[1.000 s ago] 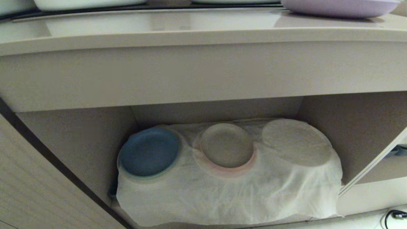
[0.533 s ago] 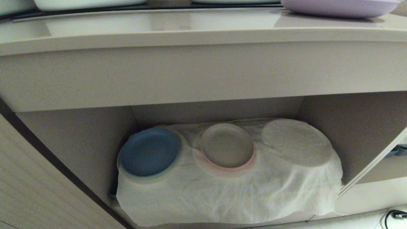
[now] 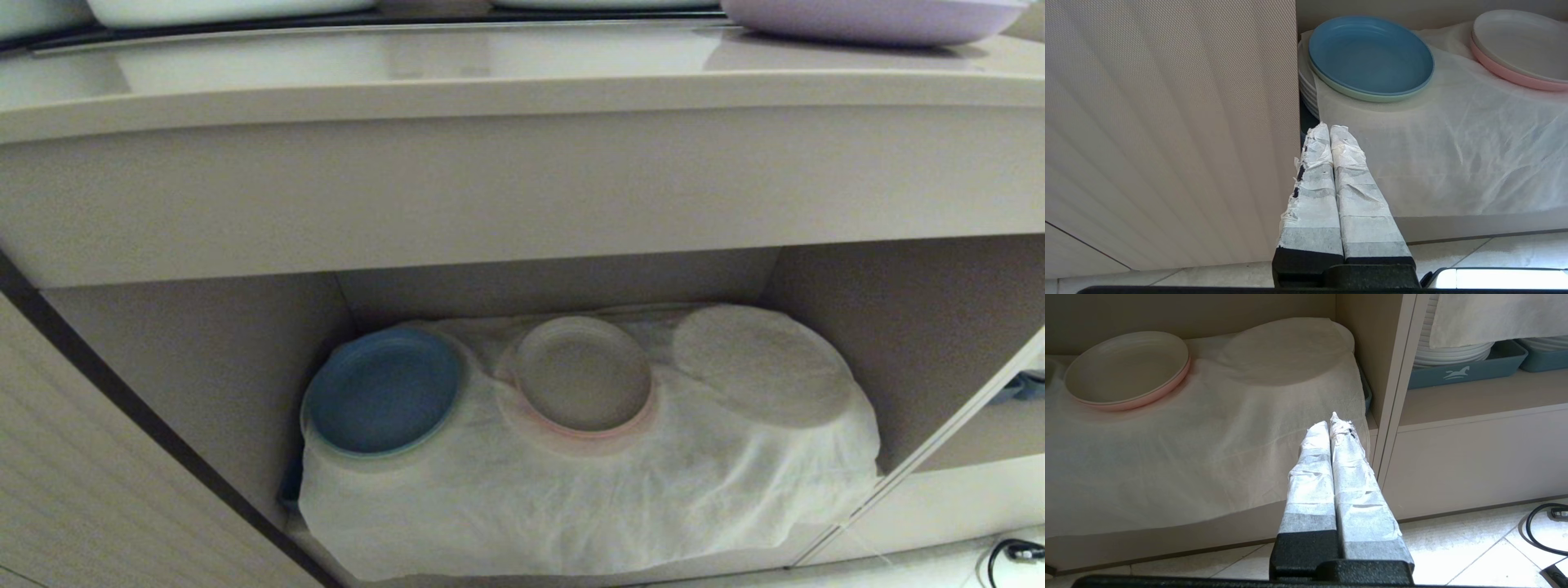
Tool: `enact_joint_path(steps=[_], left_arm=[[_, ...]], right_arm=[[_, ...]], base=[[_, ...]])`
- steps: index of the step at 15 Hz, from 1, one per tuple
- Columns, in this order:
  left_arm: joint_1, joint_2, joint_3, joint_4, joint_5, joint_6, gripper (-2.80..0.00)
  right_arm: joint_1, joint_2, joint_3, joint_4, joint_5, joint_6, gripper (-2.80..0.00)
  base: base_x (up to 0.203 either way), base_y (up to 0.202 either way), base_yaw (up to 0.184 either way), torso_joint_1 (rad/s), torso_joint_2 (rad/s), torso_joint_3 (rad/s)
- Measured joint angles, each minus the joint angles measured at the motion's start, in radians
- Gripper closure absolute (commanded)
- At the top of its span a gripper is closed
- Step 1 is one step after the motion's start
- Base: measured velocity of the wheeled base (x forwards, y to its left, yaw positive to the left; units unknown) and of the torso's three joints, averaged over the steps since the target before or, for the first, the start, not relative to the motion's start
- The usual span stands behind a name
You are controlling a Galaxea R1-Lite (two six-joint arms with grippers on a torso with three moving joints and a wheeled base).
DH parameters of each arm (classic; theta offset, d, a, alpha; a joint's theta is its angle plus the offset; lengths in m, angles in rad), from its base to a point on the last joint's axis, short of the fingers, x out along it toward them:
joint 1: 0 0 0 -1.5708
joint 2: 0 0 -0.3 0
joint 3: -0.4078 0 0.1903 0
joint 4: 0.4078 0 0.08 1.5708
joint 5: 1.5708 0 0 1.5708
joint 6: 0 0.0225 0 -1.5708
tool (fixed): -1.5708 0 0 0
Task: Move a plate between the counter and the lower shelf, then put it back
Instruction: Pick up the plate
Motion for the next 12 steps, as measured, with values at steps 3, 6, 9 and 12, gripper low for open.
enact_joint_path(steps=[3, 6, 9, 12], left_arm=[[0.000, 0.000, 0.000, 0.000, 0.001, 0.000, 0.00], [0.000, 0.000, 0.000, 0.000, 0.000, 0.000, 0.00], [0.000, 0.000, 0.000, 0.000, 0.000, 0.001, 0.00], [0.000, 0.000, 0.000, 0.001, 0.000, 0.000, 0.00]], right_arm=[[0.000, 0.000, 0.000, 0.000, 0.000, 0.000, 0.00], [0.000, 0.000, 0.000, 0.000, 0.000, 0.000, 0.00], [0.000, 0.000, 0.000, 0.000, 0.000, 0.000, 0.00], [0.000, 0.000, 0.000, 0.000, 0.000, 0.000, 0.00]], base=[[0.000, 0.000, 0.000, 0.000, 0.00, 0.000], [0.000, 0.000, 0.000, 0.000, 0.00, 0.000], [-0.001, -0.164, 0.001, 0.000, 0.00, 0.002], [0.000, -0.195, 0.001, 0.000, 0.00, 0.002]])
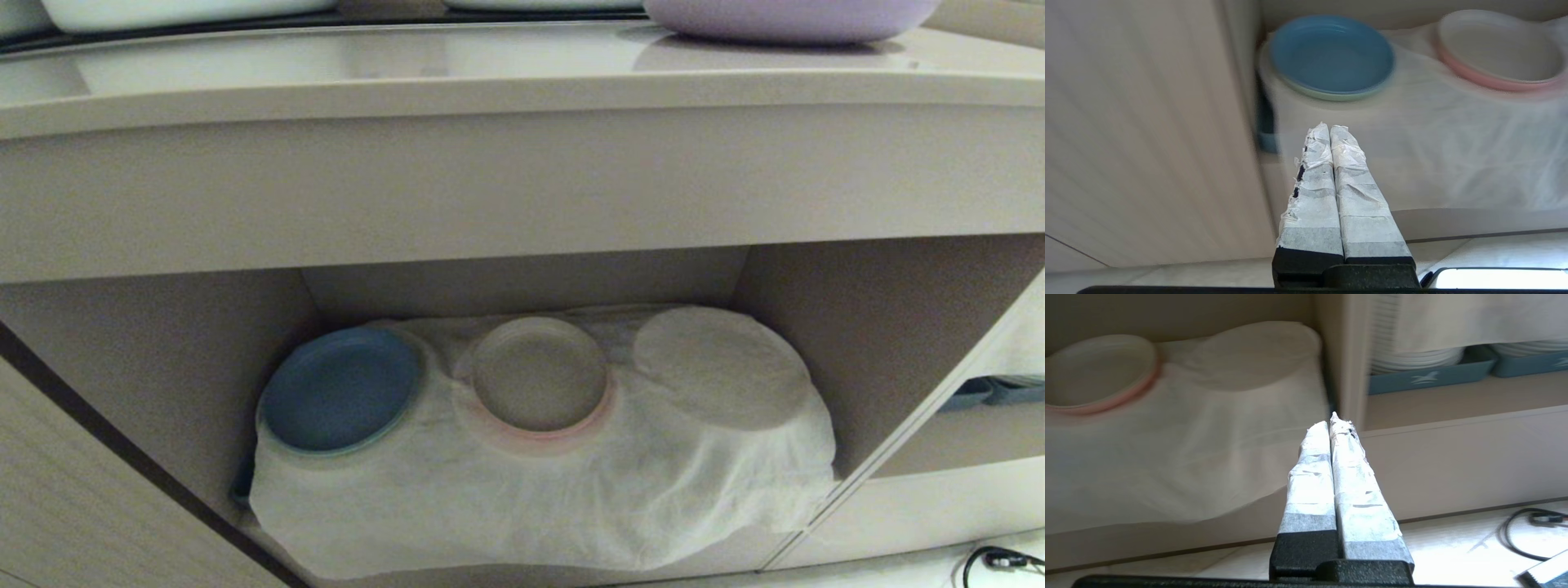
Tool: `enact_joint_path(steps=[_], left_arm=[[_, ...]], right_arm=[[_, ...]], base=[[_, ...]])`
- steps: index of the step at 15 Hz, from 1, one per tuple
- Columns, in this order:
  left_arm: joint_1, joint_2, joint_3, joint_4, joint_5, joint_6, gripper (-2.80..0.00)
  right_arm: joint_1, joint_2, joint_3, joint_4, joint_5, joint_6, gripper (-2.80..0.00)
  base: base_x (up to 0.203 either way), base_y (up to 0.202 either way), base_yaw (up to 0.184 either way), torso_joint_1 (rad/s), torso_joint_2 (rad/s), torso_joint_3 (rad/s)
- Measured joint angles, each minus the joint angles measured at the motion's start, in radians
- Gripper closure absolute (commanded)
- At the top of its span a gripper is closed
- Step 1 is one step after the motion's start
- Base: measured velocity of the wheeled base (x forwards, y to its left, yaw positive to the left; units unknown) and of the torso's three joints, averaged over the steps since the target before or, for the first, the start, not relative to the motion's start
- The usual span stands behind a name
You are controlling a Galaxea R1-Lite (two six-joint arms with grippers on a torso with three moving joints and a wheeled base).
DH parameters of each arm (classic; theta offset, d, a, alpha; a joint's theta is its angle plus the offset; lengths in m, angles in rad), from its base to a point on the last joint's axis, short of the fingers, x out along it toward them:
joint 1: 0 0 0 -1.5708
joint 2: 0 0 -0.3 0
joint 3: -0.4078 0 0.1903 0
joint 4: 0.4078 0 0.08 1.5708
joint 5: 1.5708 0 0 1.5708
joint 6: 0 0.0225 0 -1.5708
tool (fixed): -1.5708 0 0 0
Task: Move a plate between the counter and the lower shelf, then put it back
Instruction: Pick up the plate
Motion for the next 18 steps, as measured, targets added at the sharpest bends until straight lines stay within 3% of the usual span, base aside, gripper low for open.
enact_joint_path(steps=[15, 18], left_arm=[[0.000, 0.000, 0.000, -0.001, 0.000, 0.000, 0.00], [0.000, 0.000, 0.000, -0.001, 0.001, 0.000, 0.00]], right_arm=[[0.000, 0.000, 0.000, 0.000, 0.000, 0.000, 0.00], [0.000, 0.000, 0.000, 0.001, 0.000, -0.002, 0.00]], base=[[0.000, -0.195, 0.000, 0.001, 0.00, 0.002], [0.000, -0.088, 0.001, 0.001, 0.00, 0.001]])
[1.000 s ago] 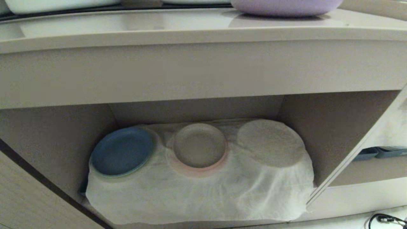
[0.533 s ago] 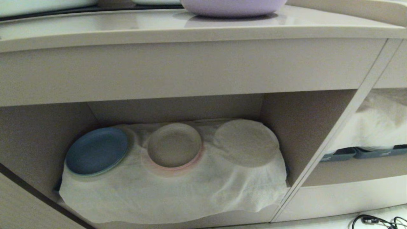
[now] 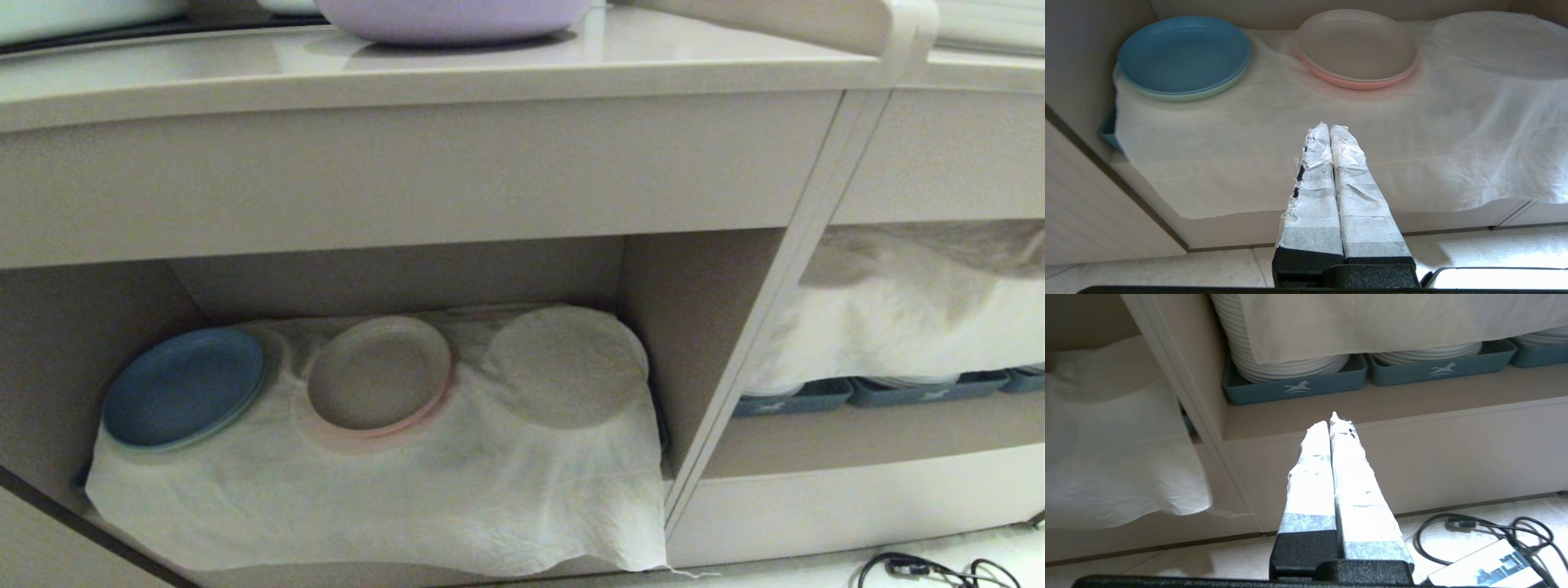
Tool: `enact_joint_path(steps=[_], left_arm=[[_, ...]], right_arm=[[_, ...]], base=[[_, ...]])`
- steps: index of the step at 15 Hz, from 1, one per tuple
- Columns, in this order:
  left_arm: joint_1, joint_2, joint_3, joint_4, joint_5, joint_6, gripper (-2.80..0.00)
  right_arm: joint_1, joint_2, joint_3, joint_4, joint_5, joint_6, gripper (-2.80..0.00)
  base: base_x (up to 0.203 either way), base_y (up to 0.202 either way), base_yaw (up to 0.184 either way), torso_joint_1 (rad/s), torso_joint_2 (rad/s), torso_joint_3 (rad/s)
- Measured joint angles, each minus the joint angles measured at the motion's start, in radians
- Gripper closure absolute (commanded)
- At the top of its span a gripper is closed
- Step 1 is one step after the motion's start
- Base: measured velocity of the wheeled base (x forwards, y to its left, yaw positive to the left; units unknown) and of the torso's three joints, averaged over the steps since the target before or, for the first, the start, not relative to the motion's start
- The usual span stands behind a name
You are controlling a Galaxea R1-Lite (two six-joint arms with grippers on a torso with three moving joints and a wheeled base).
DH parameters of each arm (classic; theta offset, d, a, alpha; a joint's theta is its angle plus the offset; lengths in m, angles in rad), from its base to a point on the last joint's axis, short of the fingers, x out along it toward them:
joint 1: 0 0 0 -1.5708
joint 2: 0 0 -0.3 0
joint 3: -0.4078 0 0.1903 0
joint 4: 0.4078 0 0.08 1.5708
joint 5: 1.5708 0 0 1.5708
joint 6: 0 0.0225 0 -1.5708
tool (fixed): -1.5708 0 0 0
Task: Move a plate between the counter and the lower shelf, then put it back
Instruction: Pick up the plate
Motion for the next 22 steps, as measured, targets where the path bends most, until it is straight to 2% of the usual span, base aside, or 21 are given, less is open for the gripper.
enact_joint_path(steps=[14, 18, 22], left_arm=[[0.000, 0.000, 0.000, 0.001, 0.001, -0.006, 0.00], [0.000, 0.000, 0.000, 0.003, 0.001, -0.007, 0.00], [0.000, 0.000, 0.000, 0.000, 0.001, -0.007, 0.00]], right_arm=[[-0.001, 0.000, 0.000, -0.001, 0.000, -0.001, 0.00], [0.000, 0.000, 0.000, 0.001, 0.001, -0.001, 0.00], [0.000, 0.000, 0.000, -0.002, 0.002, -0.001, 0.00]], base=[[0.000, 0.000, 0.000, 0.003, -0.01, -0.004], [0.000, 0.000, 0.000, 0.060, -0.25, -0.256], [0.000, 0.000, 0.000, 0.183, -0.54, -0.293]])
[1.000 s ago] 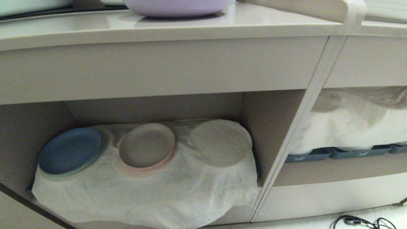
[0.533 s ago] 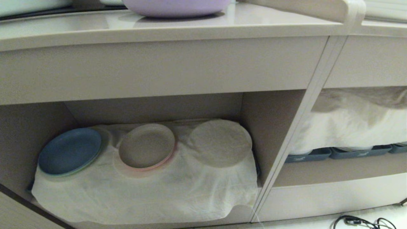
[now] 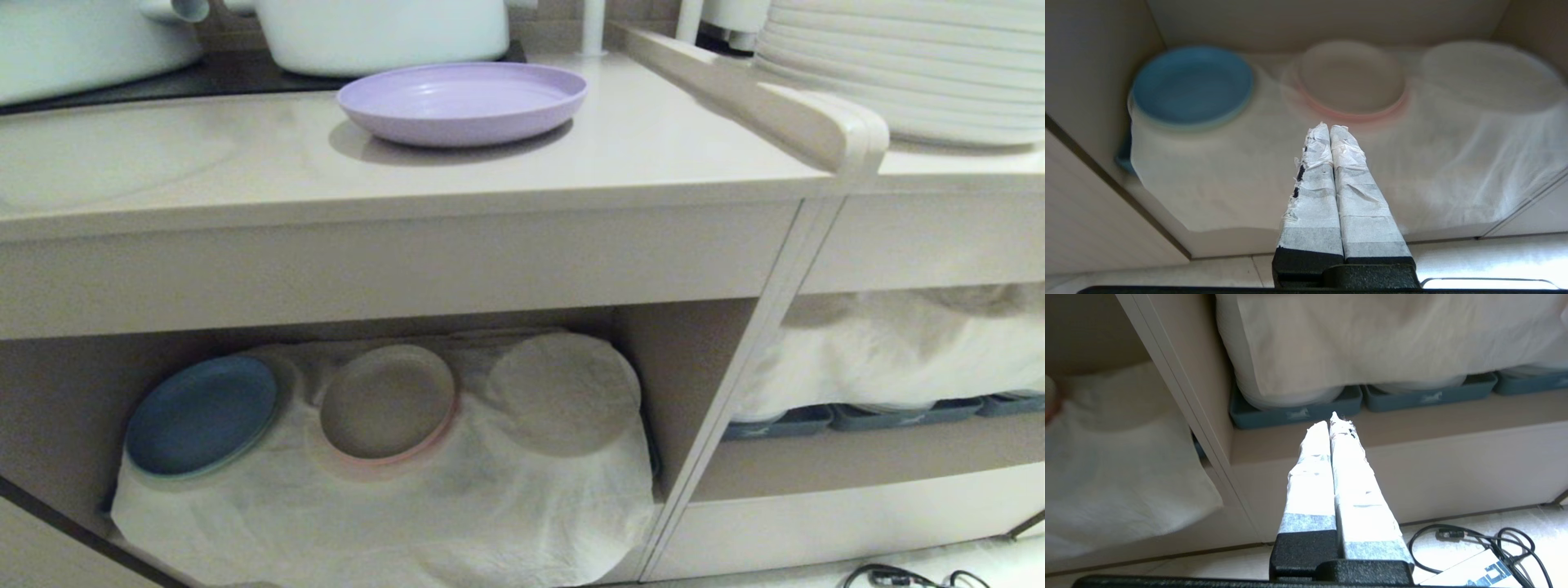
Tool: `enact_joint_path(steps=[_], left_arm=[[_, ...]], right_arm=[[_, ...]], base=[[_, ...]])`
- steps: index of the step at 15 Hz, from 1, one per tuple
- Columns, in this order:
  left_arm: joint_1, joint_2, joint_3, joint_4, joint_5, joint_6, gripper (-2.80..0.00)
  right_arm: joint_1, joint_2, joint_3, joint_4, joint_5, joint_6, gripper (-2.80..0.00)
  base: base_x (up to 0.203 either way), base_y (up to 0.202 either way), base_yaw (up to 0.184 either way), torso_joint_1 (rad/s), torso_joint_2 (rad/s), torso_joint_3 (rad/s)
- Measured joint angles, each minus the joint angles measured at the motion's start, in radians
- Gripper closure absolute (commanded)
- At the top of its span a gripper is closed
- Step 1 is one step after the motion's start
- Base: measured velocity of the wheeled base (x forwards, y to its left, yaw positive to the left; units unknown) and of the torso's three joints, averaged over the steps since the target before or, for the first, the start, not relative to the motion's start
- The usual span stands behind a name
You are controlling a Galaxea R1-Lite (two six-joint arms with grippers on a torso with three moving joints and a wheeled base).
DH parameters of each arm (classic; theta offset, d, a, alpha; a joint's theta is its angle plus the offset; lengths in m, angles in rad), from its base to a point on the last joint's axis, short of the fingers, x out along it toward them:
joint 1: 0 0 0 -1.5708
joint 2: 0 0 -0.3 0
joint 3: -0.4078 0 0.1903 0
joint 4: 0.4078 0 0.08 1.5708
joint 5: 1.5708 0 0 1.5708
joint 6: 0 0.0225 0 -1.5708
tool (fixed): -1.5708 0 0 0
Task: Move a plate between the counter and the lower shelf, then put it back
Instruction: Pick up the plate
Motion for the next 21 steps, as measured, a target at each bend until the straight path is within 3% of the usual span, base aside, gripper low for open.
enact_joint_path(steps=[21], left_arm=[[0.000, 0.000, 0.000, 0.000, 0.000, 0.000, 0.00]], right_arm=[[0.000, 0.000, 0.000, 0.000, -0.002, -0.001, 0.00]], base=[[0.000, 0.000, 0.000, 0.222, -0.51, -0.287]])
